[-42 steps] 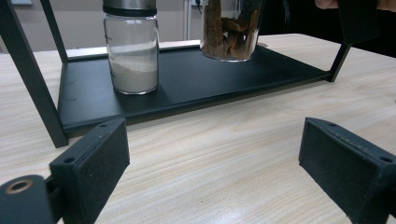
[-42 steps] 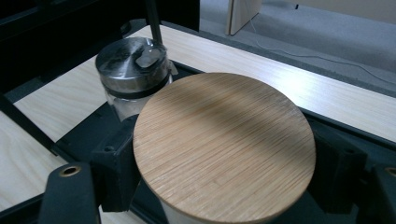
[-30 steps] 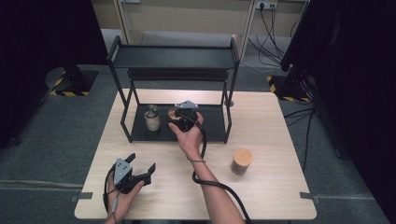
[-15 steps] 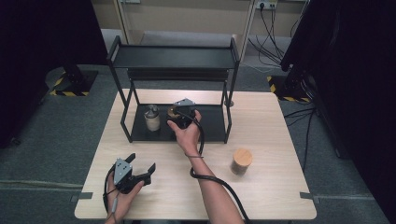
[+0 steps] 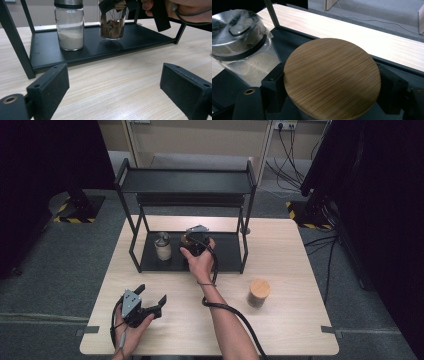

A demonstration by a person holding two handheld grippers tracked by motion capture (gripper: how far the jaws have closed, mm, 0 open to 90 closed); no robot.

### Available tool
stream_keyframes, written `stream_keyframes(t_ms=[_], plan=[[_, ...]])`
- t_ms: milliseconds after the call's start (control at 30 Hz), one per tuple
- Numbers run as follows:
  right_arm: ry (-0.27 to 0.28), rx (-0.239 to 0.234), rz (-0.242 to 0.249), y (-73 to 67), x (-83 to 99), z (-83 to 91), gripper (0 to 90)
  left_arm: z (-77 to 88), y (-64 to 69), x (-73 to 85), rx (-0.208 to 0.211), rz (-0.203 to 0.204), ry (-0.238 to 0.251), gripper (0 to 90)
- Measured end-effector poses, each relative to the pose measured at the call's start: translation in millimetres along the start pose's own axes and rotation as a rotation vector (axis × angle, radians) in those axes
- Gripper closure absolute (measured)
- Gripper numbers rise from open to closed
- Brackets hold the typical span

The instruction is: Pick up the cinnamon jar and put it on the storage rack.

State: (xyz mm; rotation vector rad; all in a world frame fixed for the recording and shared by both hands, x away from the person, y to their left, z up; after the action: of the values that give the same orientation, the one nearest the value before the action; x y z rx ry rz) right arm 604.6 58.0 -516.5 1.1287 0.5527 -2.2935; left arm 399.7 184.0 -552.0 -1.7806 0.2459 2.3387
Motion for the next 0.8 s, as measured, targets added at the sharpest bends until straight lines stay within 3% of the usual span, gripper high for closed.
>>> stream_keyframes(t_ms=[800], plan=[[0.001, 0.016, -0.014, 6.4, 2.7, -12.7, 24.3, 0.1, 0.5, 0.0, 0.002, -0.003, 0.0, 8.0]])
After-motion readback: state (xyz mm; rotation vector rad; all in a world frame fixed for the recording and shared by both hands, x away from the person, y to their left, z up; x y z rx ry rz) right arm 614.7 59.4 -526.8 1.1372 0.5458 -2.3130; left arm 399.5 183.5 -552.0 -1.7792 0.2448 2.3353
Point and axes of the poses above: each handheld gripper's, and its own axes: z roughly backward along the jaws, x roughly out of its underside, y roughly to its right, the point moved 9 cm from there along -z, roughly forward along the jaws, and after that the axes turned 11 degrees about -x, right-handed, at the moved point
